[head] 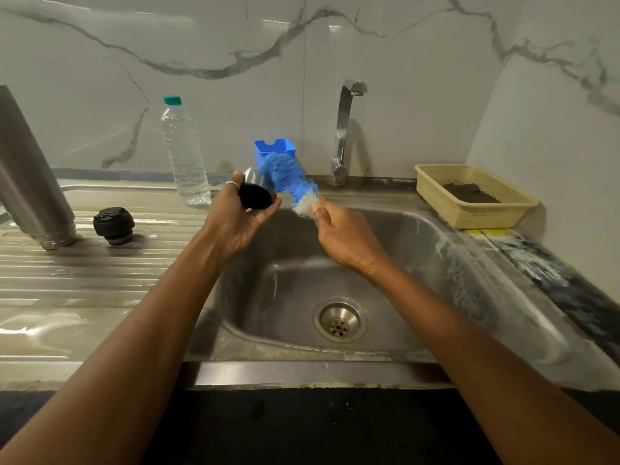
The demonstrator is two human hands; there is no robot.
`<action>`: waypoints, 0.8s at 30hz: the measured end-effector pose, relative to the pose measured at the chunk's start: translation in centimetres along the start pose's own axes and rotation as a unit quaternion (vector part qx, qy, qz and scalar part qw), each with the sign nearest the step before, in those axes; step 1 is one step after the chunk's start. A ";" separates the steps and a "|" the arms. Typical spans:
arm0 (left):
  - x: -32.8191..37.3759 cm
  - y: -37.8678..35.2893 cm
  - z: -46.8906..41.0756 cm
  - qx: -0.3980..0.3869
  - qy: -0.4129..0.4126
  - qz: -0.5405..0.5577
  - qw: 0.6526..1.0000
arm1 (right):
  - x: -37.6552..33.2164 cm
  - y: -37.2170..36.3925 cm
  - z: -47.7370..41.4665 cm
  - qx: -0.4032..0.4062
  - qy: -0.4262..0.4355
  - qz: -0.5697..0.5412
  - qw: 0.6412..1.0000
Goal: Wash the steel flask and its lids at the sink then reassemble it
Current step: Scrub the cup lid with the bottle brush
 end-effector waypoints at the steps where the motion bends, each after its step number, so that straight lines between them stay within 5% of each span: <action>1: -0.2 -0.1 0.1 0.003 0.004 0.001 1.000 | 0.0 0.1 0.0 0.007 0.002 0.008 1.000; 12: 0.1 0.0 0.2 -0.003 0.023 0.049 0.999 | -0.9 -0.9 0.8 0.001 0.075 0.055 0.996; 17: -0.2 -0.2 0.5 -0.006 0.024 0.043 0.999 | 0.0 -0.9 0.0 0.023 0.024 0.051 0.998; 24: -0.7 -0.3 0.6 -0.052 0.035 -0.099 0.993 | 0.2 -0.8 -0.2 0.016 0.025 0.038 0.999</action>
Point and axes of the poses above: each hand's wrist, its own z-axis away from the middle knuckle, its own y-axis out of the back of the hand, x = y × z, the point moved 6 cm from there along -z, towards the middle knuckle, and after that the axes turned 3 degrees about -y, right-handed, at the moved point
